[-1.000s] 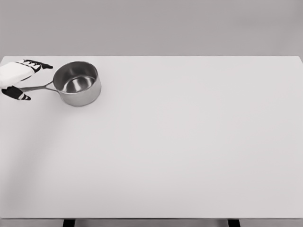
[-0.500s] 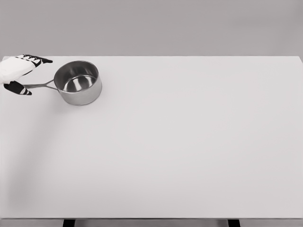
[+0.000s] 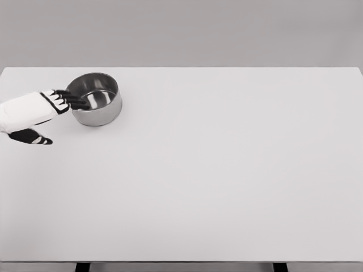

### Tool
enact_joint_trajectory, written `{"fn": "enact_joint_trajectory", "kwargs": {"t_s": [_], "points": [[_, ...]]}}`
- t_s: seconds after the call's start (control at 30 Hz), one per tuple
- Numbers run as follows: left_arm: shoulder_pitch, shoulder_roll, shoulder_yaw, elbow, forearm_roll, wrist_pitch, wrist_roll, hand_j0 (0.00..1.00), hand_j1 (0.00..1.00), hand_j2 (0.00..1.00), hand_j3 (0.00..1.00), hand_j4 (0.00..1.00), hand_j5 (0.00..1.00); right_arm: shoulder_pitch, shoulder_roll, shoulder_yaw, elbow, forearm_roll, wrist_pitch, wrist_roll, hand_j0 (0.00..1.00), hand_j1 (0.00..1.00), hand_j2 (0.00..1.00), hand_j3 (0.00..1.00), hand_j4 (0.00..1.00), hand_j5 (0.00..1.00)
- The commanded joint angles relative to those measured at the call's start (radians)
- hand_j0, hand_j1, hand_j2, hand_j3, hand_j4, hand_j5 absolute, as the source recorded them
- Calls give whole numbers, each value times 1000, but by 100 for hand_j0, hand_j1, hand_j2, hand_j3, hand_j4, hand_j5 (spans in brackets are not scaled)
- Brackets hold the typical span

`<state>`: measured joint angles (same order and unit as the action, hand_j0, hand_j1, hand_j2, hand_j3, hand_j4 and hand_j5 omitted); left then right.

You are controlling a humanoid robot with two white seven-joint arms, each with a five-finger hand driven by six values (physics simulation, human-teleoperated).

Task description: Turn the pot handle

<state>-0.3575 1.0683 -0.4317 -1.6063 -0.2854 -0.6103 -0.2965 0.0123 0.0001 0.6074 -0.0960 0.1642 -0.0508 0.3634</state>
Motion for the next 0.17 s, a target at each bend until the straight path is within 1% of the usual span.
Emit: {"fn": "enact_joint_trajectory", "kwargs": {"t_s": [0.0, 0.13], "points": [[11, 32, 2, -158, 28, -1, -1, 100, 100, 100, 100, 100, 100, 0, 0, 2, -1, 0, 0, 0, 100, 100, 100, 100, 100, 100], [23, 21, 1, -156, 28, -1, -3, 100, 100, 100, 100, 100, 100, 0, 0, 0, 1, -2, -1, 2, 100, 100, 100, 100, 100, 100]]}}
